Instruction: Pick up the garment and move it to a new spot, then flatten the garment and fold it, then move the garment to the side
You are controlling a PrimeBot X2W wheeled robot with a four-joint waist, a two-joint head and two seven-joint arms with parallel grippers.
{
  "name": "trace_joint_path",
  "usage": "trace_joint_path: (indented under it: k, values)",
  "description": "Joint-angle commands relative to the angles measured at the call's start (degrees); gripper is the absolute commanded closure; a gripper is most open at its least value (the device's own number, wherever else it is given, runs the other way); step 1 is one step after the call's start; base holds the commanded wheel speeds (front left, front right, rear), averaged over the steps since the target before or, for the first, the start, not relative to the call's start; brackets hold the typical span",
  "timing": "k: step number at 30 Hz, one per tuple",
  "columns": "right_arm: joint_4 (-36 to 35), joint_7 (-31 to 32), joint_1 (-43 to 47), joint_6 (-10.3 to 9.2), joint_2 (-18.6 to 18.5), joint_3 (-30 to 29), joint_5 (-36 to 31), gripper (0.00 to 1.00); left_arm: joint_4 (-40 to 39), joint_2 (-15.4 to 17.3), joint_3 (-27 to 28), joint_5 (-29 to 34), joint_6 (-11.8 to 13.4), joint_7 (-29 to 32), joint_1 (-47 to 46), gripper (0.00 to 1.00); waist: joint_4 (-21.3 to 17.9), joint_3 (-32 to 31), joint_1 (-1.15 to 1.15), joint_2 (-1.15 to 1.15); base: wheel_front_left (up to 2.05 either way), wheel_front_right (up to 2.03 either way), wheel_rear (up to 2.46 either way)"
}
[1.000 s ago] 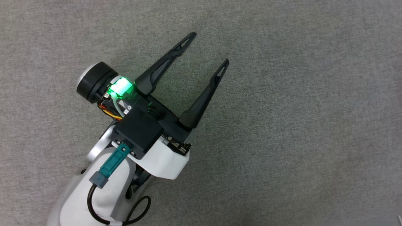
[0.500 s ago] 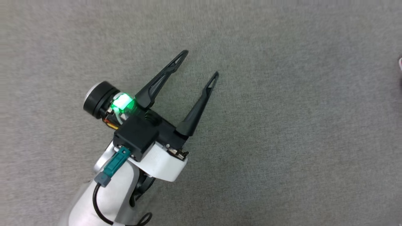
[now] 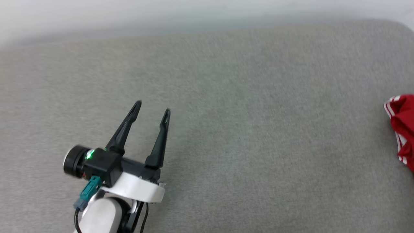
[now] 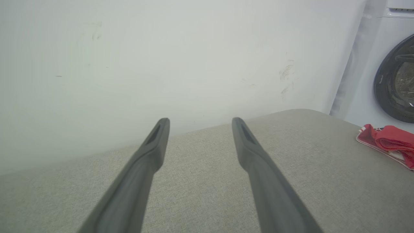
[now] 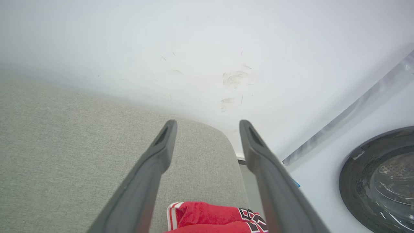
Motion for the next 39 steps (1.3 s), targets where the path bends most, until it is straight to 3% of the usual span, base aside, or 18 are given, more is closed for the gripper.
trace_joint_path:
  k: [1, 11, 18, 28, 39]
  values:
    - [-2.5, -0.9, 2.0, -0.1, 1.6, -0.1, 0.5, 0.0, 0.2, -0.3, 0.5, -0.4, 0.3, -0.3, 1.4, 0.0, 2.7, -3.9, 0.02, 0.0, 0.0, 0.0, 0.0]
    - [-16.9, -9.7, 14.7, -0.1, 14.1, -0.6, 2.3, 0.0, 0.5, -2.9, 4.7, -0.5, 1.2, -0.3, 8.8, 0.0, 6.1, -9.3, 0.02, 0.0, 0.0, 0.0, 0.0]
    - [-18.0, -17.2, 23.7, -0.1, 23.5, -0.9, 2.4, 0.0, 2.8, -4.9, 6.9, 0.8, -0.5, -0.3, 13.1, 0.0, 7.9, -12.1, 0.02, 0.0, 0.0, 0.0, 0.0]
    - [-11.5, -23.2, 30.3, -0.09, 27.8, 0.8, 2.1, 0.0, 4.8, -8.1, 12.1, 4.1, -3.1, -0.3, 16.6, 0.0, 8.3, -14.2, 0.02, 0.0, 0.0, 0.0, 0.0]
    - [-8.5, -24.2, 28.4, -0.09, 28.7, 1.8, 1.9, 0.0, 4.5, -10.5, 16.0, 6.9, -5.2, -0.3, 16.3, 0.0, 7.8, -14.5, 0.02, 0.0, 0.0, 0.0, 0.0]
